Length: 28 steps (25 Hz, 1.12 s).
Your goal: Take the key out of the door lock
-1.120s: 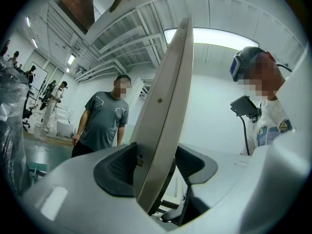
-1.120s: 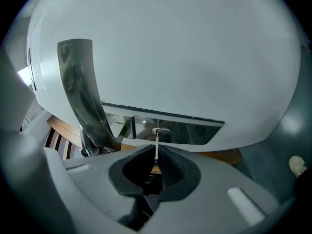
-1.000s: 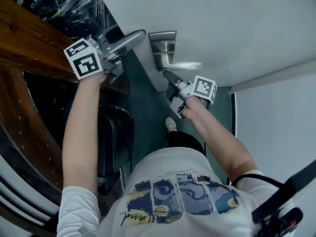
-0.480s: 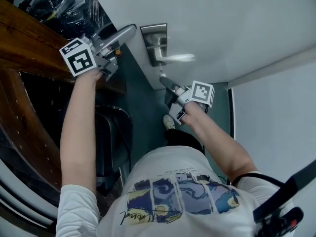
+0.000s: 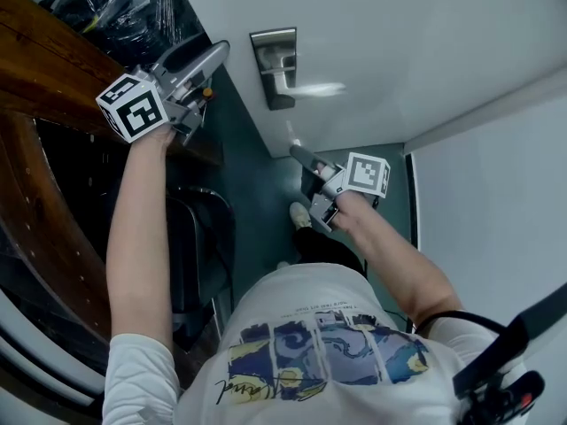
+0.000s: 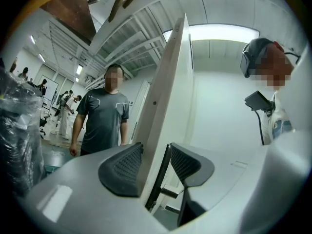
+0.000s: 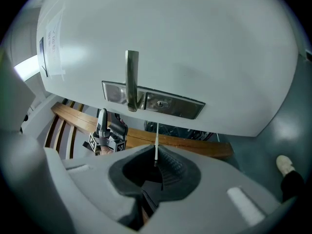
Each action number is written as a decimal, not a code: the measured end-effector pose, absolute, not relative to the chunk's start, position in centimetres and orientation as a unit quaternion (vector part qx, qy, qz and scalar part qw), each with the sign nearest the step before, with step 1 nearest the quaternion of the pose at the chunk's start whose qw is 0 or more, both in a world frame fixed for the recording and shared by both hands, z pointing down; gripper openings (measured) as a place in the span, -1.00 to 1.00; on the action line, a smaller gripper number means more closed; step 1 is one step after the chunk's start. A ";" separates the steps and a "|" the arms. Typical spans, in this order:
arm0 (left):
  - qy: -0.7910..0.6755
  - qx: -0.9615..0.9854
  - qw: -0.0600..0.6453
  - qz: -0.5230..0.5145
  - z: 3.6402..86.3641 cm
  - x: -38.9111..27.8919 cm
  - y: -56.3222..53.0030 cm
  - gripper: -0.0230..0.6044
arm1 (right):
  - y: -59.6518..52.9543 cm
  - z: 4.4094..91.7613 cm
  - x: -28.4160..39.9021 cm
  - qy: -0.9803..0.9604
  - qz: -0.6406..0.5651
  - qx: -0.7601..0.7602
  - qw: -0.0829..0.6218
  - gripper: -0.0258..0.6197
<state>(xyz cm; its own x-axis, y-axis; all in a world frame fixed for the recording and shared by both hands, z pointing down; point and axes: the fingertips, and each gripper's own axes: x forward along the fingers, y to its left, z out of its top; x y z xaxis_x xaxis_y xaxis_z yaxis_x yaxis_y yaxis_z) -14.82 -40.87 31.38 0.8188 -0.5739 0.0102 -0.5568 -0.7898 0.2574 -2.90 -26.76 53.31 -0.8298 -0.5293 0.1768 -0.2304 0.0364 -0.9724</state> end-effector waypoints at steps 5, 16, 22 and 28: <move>-0.356 0.928 0.106 -0.007 32.5 -17.4 -38.7 -0.32 | -24.4 53.1 -2.5 0.726 -0.620 -0.280 0.097 -0.84; -0.391 0.913 0.110 0.032 35.6 -17.5 -27.7 -0.33 | -19.6 50.3 -2.8 0.803 -0.531 -0.256 0.092 -0.84; -0.389 0.911 0.127 0.047 36.6 -16.2 -19.8 -0.33 | -15.0 48.3 -2.1 0.817 -0.509 -0.260 0.080 -0.84; -0.387 0.911 0.136 0.055 37.4 -15.3 -12.9 -0.33 | -11.2 46.6 -1.3 0.838 -0.474 -0.259 0.080 -0.84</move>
<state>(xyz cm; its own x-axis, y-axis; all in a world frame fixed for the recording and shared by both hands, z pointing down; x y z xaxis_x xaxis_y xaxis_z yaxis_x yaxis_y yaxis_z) -15.34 -12.92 37.42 0.6952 -0.6892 0.2045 -0.7188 -0.6644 0.2047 -1.27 -11.17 46.56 -0.8535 -0.5090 0.1119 -0.3581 0.4168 -0.8355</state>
